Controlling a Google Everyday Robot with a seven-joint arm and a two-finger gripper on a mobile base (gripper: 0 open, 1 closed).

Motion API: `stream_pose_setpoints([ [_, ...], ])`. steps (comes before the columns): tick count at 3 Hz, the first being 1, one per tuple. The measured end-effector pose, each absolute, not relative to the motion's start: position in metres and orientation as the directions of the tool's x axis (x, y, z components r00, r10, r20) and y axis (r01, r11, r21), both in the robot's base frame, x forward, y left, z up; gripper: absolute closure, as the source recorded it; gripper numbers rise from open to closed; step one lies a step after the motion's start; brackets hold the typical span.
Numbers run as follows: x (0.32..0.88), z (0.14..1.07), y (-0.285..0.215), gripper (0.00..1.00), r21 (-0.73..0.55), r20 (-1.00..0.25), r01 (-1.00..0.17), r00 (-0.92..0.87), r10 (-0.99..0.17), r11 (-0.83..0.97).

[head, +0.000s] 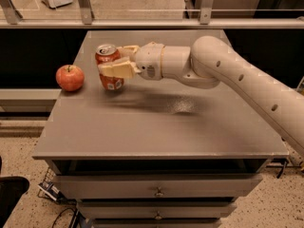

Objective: Move coke can near apple

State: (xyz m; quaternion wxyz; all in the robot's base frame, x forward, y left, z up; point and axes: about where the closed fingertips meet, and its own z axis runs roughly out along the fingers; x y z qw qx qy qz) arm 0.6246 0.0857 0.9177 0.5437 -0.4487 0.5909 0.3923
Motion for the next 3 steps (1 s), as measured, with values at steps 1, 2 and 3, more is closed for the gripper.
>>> stream_pose_setpoints([
  [1, 0.6264, 0.9115, 0.0937, 1.0, -0.014, -0.994, -0.964, -0.016, -0.112, 0.266],
  [2, 0.6277, 0.9106, 0.1004, 1.0, -0.017, -0.996, -0.97, -0.005, -0.091, 0.243],
  [3, 0.6285, 0.911, 0.1035, 1.0, -0.016, -0.998, -0.973, 0.0, -0.07, 0.23],
])
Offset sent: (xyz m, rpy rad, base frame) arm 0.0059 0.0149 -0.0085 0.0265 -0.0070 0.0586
